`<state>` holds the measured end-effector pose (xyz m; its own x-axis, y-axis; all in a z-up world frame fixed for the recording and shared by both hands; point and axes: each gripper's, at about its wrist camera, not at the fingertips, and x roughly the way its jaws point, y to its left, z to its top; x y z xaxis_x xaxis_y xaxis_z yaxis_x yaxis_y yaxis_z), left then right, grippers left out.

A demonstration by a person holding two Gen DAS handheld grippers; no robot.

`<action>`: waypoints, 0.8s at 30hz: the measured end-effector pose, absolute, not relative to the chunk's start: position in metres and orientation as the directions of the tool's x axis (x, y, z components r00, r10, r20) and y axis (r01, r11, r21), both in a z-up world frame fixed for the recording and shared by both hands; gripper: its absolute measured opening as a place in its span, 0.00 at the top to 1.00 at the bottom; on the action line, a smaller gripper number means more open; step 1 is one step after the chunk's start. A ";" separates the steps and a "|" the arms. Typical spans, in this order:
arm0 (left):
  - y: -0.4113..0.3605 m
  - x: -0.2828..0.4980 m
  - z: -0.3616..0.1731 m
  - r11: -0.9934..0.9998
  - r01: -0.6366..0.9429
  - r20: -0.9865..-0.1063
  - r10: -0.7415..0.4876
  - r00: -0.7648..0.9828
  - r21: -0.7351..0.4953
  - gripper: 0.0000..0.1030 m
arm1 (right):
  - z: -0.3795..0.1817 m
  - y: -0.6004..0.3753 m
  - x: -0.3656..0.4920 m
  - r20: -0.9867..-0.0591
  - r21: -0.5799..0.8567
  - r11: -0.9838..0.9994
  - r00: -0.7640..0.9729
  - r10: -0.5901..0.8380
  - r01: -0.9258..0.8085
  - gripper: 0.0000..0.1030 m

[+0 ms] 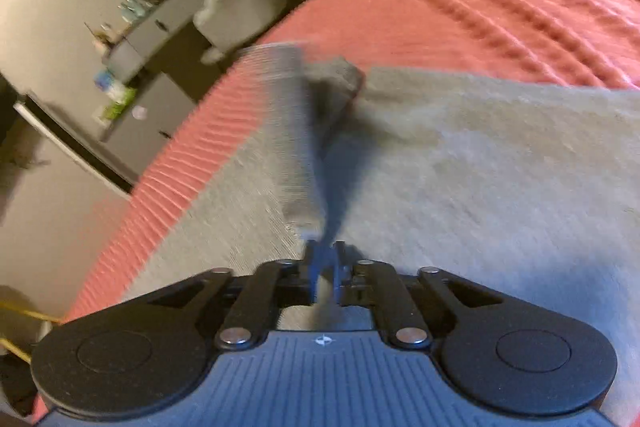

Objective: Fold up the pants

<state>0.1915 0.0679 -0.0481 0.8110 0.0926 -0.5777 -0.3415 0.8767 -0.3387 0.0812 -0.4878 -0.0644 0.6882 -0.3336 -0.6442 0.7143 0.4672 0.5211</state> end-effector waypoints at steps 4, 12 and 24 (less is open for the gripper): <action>0.103 0.216 -0.029 0.760 -0.347 -0.558 -0.024 0.830 -0.549 0.00 | -0.077 -0.490 0.093 -0.593 0.551 0.524 0.746 -0.302 0.650 0.45; 0.118 0.326 -0.023 0.717 -0.396 -0.667 -0.130 0.733 -0.574 0.04 | -0.087 -0.509 0.115 -0.530 0.643 0.495 0.806 -0.264 0.585 0.70; 0.094 0.381 -0.041 0.794 -0.398 -0.768 -0.130 0.627 -0.459 0.37 | -0.085 -0.513 0.117 -0.507 0.705 0.464 0.839 -0.199 0.537 0.34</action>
